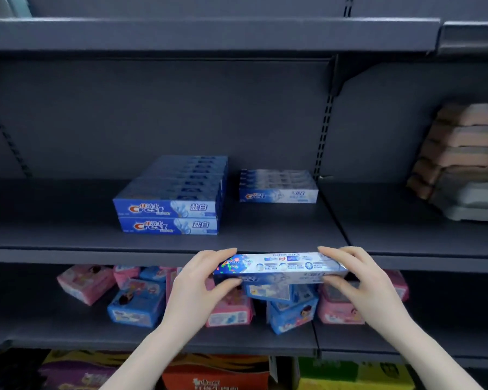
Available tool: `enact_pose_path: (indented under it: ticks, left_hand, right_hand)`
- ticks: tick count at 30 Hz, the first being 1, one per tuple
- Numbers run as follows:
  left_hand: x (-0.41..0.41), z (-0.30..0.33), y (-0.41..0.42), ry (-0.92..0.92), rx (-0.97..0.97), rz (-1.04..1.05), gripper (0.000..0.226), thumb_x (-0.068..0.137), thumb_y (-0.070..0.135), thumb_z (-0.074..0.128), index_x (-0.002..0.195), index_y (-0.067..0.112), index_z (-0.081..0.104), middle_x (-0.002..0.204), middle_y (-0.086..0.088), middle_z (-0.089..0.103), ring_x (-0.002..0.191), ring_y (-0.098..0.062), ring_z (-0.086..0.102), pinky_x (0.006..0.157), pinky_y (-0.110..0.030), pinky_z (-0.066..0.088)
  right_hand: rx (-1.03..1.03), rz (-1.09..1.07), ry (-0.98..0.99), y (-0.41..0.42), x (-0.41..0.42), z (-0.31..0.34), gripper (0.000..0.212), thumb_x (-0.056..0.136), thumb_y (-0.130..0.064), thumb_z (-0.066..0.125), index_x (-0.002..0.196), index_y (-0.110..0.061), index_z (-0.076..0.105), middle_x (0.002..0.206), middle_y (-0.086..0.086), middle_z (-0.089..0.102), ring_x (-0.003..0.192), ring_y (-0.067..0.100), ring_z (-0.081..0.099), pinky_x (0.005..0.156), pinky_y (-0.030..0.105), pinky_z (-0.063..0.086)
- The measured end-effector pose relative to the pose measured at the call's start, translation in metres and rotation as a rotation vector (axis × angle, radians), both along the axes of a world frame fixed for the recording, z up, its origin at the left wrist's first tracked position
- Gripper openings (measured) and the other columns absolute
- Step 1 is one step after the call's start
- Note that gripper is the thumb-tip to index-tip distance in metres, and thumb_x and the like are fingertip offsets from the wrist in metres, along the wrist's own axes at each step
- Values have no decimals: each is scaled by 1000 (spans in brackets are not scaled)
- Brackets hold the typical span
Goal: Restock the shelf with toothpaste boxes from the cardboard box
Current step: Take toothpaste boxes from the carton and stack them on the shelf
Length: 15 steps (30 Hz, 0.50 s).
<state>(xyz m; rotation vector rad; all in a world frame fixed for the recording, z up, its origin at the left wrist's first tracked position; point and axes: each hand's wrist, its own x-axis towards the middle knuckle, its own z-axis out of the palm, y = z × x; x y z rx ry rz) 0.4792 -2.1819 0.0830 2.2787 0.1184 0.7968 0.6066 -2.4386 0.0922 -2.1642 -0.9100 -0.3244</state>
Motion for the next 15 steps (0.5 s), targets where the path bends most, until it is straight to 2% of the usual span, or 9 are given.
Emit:
enact_pose_path:
  ticks: [4, 6, 11, 15]
  left_hand:
    - [24, 3, -5, 28, 24, 23, 44, 77, 25, 75, 118, 34, 62, 102, 17, 58, 96, 1, 52, 83, -3, 34]
    - [38, 3, -7, 50, 59, 48, 43, 80, 25, 72, 121, 31, 60, 104, 13, 57, 93, -2, 53, 81, -7, 35]
    - [72, 4, -6, 100, 114, 73, 41, 85, 30, 65, 126, 31, 57, 111, 10, 50, 98, -9, 52, 83, -16, 35]
    - [89, 0, -2, 58, 194, 114, 36, 85, 28, 67, 120, 27, 63, 116, 1, 55, 104, -19, 55, 84, -28, 44]
  right_hand:
    - [10, -20, 43, 1, 20, 3, 49, 79, -14, 71, 115, -42, 53, 104, -21, 49, 93, -4, 48, 78, -1, 33]
    - [12, -32, 63, 2, 34, 1, 47, 80, -15, 71, 115, -41, 54, 103, -21, 50, 95, -5, 48, 77, 0, 33]
    - [-23, -67, 108, 9, 64, -2, 39, 84, -21, 67, 120, -33, 59, 102, -12, 51, 90, 6, 53, 79, 14, 36]
    - [-46, -107, 44, 18, 80, -5, 37, 84, -20, 67, 120, -32, 62, 112, -5, 52, 96, 11, 54, 80, 19, 37]
